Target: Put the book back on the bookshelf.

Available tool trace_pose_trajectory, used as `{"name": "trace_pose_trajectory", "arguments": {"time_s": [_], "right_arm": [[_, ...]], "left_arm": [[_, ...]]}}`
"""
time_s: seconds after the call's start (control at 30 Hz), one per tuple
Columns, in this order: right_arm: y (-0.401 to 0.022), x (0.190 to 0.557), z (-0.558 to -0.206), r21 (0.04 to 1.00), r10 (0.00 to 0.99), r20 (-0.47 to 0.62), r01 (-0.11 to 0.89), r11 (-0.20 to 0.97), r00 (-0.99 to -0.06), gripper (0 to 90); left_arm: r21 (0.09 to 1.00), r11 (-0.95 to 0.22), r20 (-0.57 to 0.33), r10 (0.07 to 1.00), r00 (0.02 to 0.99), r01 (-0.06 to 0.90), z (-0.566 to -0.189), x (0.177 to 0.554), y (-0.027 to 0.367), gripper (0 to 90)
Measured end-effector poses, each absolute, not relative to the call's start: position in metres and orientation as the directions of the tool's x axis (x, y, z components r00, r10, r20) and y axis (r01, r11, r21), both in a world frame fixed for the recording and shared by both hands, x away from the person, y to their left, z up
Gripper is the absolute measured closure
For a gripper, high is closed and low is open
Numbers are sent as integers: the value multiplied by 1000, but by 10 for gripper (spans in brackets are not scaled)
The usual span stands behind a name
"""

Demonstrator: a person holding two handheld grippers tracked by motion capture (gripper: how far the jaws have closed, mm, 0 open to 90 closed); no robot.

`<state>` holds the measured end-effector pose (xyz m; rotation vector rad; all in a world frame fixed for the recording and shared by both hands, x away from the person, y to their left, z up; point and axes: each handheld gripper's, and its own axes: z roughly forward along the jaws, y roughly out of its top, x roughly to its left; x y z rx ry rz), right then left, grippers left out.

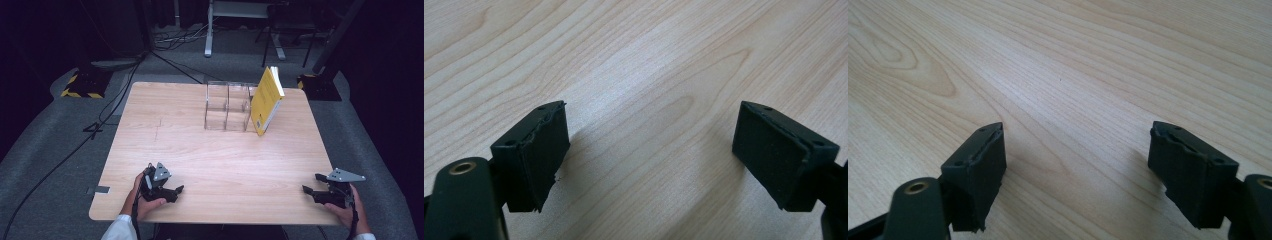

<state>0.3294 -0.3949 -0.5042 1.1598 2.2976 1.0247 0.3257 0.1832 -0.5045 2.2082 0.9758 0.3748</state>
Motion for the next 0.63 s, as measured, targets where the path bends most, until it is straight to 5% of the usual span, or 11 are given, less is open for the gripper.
{"name": "trace_pose_trajectory", "arguments": {"time_s": [0.63], "right_arm": [[-394, 331, -504, 744, 810, -6, 538, 395, -586, 226]], "left_arm": [[692, -480, -8, 742, 671, 539, -505, 328, 182, 153]]}}
